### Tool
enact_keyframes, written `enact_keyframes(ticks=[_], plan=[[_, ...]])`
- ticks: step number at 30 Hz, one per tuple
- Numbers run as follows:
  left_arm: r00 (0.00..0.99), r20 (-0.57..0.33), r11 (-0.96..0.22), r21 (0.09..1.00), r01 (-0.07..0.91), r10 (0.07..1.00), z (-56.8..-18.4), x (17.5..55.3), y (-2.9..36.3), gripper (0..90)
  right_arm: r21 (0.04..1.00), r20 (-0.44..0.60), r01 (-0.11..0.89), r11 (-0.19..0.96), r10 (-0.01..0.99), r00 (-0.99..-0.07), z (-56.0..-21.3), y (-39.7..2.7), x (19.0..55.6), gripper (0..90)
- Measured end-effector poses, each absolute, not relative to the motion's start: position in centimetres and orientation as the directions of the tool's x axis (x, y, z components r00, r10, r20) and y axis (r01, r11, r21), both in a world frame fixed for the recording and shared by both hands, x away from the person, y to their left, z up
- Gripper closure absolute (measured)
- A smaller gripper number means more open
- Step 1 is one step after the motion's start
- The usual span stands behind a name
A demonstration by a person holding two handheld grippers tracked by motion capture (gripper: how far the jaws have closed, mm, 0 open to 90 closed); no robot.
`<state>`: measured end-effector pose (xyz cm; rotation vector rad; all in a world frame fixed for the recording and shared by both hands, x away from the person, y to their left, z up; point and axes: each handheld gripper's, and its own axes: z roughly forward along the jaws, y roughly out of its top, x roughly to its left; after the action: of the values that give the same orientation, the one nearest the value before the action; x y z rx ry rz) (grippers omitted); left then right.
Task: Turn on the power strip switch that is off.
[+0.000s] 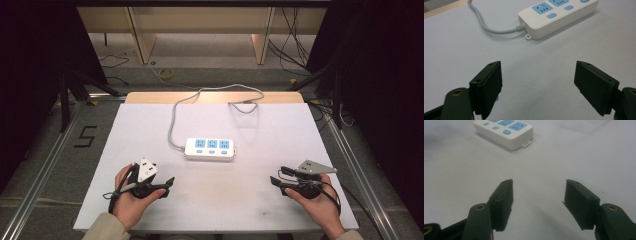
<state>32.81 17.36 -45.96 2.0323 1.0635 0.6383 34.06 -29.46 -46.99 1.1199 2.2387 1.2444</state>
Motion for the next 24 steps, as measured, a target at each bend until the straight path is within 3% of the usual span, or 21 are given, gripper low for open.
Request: enact_keyframes(ticks=[9, 10, 13, 16, 18, 24], plan=[[0.523, 0.079, -0.380, 0.778, 0.500, 0.849, -46.6, 33.0, 17.6, 24.3, 0.815, 0.046, 0.471, 0.338, 0.772, -0.634, -46.5, -29.3, 34.1, 47.0], [0.523, 0.081, -0.381, 0.778, 0.499, 0.848, -46.6, 33.1, 17.6, 24.3, 0.813, 0.038, 0.468, 0.347, 0.770, -0.637, -46.4, -29.3, 34.2, 50.6], [0.523, 0.081, -0.381, 0.779, 0.498, 0.848, -46.6, 33.1, 17.6, 24.5, 0.808, 0.006, 0.444, 0.388, 0.747, -0.665, -45.8, -29.3, 34.2, 72.7], [0.524, 0.083, -0.381, 0.783, 0.492, 0.848, -46.6, 33.1, 17.7, 24.6, 0.793, -0.033, 0.433, 0.428, 0.740, -0.672, -45.4, -29.3, 34.3, 84.7], [0.522, 0.085, -0.383, 0.780, 0.496, 0.848, -46.7, 33.1, 17.7, 24.6, 0.788, -0.048, 0.430, 0.441, 0.740, -0.671, -45.2, -29.2, 34.3, 90.0], [0.515, 0.087, -0.380, 0.781, 0.497, 0.853, -46.7, 33.1, 17.8, 24.7, 0.770, -0.066, 0.435, 0.466, 0.737, -0.673, -44.6, -29.0, 34.4, 90.0]])
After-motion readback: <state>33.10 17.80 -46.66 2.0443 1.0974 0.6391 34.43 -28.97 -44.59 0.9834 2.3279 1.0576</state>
